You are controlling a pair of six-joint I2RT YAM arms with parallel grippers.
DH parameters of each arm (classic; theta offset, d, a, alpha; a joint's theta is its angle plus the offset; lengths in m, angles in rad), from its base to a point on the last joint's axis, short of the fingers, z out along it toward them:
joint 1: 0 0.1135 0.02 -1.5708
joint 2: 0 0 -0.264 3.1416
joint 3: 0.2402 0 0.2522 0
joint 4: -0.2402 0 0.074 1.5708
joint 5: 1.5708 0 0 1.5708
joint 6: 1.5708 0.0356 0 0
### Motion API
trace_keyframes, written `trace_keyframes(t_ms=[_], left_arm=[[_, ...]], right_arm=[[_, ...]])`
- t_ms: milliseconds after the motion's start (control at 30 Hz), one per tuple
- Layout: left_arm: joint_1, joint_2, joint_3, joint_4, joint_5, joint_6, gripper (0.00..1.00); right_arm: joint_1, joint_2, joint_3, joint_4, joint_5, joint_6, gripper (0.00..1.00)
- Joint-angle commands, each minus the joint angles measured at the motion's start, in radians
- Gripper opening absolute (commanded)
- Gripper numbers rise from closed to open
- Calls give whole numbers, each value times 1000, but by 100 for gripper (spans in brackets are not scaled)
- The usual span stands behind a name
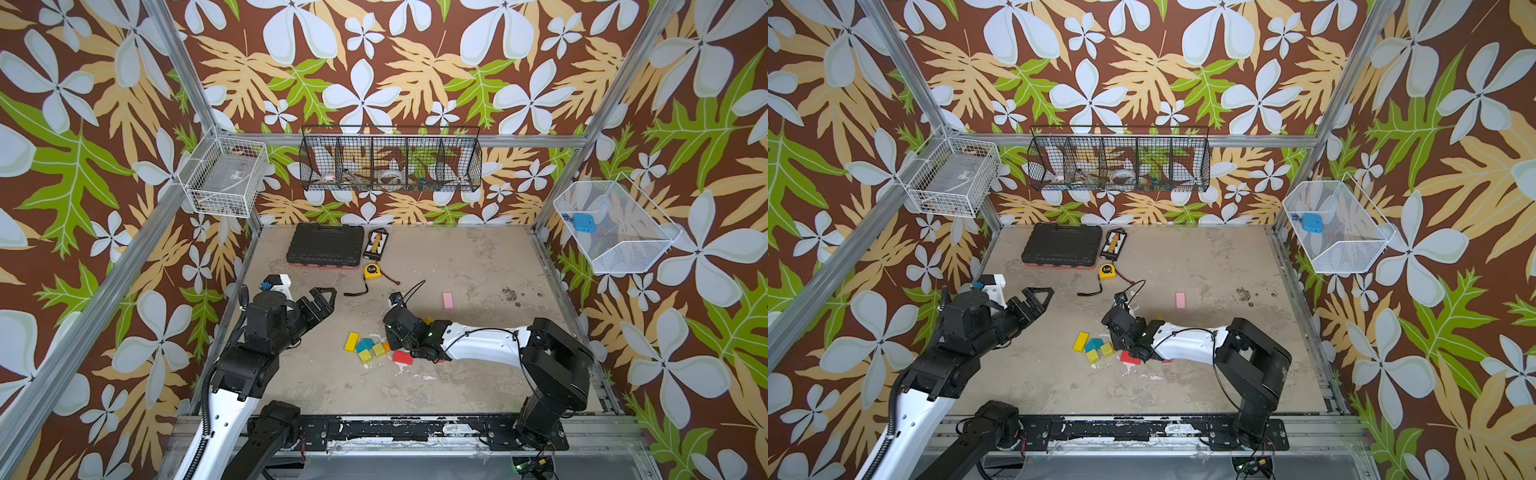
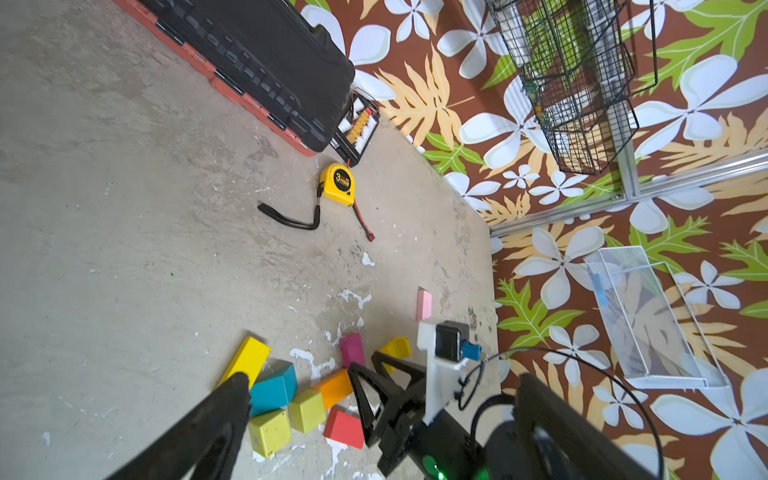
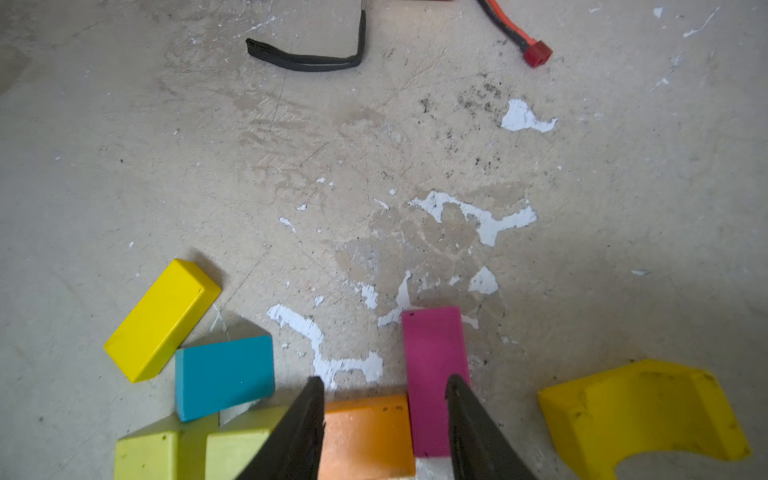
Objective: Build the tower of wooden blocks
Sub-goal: 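Grasp the magenta block with the right gripper while the left arm rises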
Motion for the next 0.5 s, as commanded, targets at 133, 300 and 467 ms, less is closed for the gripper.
trace_keyframes(t_ms=[133, 300, 467], left_arm=[[0, 17, 14, -80, -27, 7, 100], [0, 35, -19, -58, -10, -3, 100], [1, 69, -17, -55, 17, -3, 100]], right_arm=[[-19, 59, 26, -48, 58, 1, 48], [-34, 64, 5, -34, 56, -1, 48], [-40, 94, 4, -33, 63, 0, 48]])
